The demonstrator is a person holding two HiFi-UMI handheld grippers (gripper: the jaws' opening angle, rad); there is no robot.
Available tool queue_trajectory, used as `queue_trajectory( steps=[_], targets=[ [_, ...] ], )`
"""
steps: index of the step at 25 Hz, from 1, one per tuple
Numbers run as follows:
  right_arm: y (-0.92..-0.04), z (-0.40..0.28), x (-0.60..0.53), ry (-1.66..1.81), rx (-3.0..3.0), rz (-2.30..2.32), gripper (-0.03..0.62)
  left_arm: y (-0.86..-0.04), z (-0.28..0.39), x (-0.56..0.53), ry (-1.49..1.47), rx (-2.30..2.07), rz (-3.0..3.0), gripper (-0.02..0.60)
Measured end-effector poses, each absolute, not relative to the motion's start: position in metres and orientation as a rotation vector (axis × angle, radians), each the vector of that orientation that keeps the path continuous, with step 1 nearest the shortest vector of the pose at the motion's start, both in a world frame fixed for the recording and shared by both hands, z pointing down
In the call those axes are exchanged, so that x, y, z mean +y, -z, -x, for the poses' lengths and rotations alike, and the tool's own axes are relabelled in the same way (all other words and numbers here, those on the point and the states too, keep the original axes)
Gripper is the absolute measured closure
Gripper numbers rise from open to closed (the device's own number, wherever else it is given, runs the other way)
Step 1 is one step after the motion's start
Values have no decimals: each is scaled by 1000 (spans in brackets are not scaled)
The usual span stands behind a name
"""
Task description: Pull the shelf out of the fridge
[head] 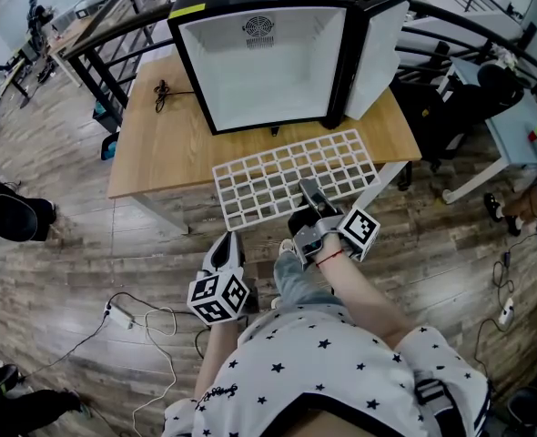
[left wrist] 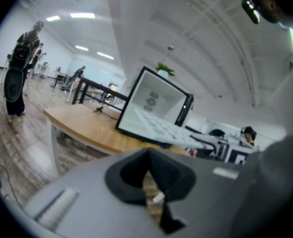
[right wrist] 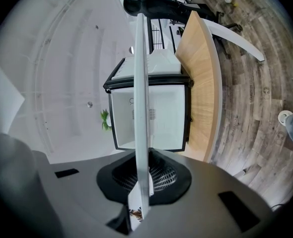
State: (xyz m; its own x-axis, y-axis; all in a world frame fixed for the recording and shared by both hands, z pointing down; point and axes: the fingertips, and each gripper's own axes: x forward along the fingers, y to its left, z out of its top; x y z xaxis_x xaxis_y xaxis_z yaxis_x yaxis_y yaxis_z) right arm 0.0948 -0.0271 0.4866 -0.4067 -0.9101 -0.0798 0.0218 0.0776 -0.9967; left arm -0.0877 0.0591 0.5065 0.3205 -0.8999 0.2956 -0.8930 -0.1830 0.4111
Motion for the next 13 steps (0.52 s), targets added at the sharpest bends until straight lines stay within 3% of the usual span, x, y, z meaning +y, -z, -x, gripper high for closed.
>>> queue_trajectory(
  steps=[13],
  targets=[
    [-488, -95, -30, 1450, 1516, 906, 556, -510, 86, 55, 15, -1564, -2084, 575]
  ],
)
